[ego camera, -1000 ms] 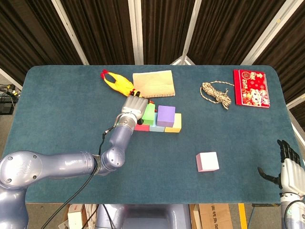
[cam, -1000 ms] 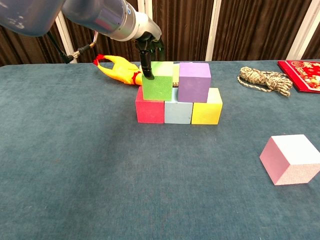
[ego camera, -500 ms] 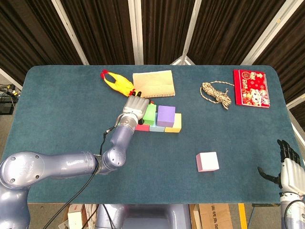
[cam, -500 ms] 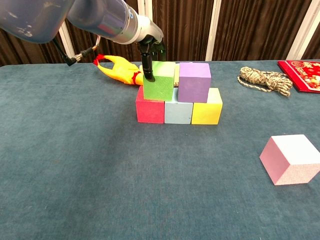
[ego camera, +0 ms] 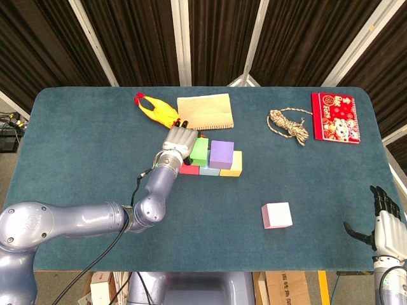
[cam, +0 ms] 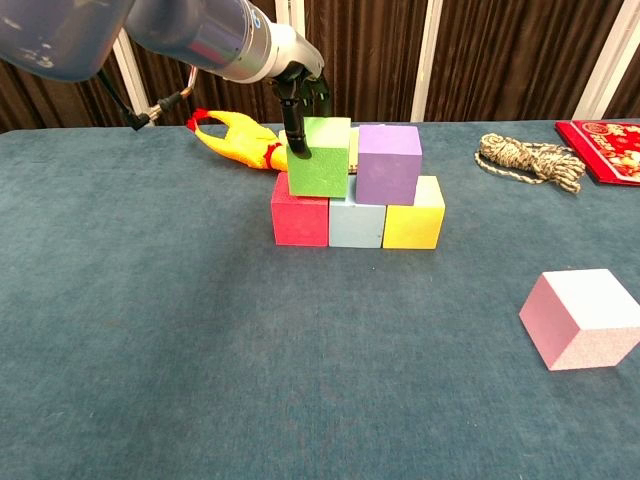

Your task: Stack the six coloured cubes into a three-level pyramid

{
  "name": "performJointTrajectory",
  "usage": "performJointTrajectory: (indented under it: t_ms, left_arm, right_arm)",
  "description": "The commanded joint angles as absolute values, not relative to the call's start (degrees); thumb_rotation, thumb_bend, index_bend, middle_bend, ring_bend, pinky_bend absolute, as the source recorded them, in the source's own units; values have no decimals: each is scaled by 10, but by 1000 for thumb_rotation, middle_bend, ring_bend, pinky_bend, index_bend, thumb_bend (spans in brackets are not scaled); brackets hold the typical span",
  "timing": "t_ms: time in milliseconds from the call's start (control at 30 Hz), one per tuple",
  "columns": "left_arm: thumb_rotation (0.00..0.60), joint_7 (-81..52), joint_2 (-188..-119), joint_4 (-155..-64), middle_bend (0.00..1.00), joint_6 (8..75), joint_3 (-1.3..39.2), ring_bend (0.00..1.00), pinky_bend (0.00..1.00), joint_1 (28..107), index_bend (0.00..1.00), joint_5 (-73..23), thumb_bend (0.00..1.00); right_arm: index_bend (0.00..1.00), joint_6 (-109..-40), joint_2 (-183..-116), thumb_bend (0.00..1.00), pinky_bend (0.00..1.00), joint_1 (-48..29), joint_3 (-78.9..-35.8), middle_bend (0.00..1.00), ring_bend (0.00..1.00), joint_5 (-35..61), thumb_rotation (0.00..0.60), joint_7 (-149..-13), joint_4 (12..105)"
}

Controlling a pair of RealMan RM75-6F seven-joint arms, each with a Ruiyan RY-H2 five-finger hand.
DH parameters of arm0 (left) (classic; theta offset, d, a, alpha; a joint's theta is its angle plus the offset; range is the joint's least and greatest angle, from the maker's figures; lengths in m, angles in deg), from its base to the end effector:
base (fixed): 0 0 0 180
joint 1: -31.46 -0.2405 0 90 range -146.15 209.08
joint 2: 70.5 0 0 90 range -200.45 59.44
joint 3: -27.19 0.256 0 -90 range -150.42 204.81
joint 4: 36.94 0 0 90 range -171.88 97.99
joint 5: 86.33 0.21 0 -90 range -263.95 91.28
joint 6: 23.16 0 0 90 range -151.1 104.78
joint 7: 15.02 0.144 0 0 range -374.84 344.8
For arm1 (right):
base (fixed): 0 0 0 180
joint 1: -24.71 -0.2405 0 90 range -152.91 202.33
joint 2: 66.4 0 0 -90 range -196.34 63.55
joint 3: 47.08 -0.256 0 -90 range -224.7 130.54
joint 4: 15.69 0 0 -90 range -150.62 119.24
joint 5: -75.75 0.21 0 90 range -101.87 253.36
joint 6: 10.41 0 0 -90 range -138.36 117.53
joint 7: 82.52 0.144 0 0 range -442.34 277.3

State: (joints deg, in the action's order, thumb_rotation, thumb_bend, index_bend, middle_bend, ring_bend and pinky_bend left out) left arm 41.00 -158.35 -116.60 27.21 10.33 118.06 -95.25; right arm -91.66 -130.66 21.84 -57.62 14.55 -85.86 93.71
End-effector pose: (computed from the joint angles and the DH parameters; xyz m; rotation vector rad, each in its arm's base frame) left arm 0.0385 0.4309 -0.0140 -1.8589 -1.0039 -0.5706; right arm -0.3039 -0.1822 0.1530 0.9411 -1.2798 0.8773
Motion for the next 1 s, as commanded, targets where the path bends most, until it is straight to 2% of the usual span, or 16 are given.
performJointTrajectory:
  t_ms: [33, 1000]
  left_arm:
    - [600, 409, -1583, -1167, 273, 270, 102, 7, 0, 1180, 279, -954, 378]
    - [600, 406, -1593, -1160, 269, 272, 99, 8, 0, 1178, 275, -950, 378]
  right_arm:
    - [71, -917, -1307, 250, 0, 218, -577, 26, 2, 146, 600, -859, 937]
    - [71, -919, -1307, 250, 0, 219, -577, 26, 2, 145, 600, -856, 936]
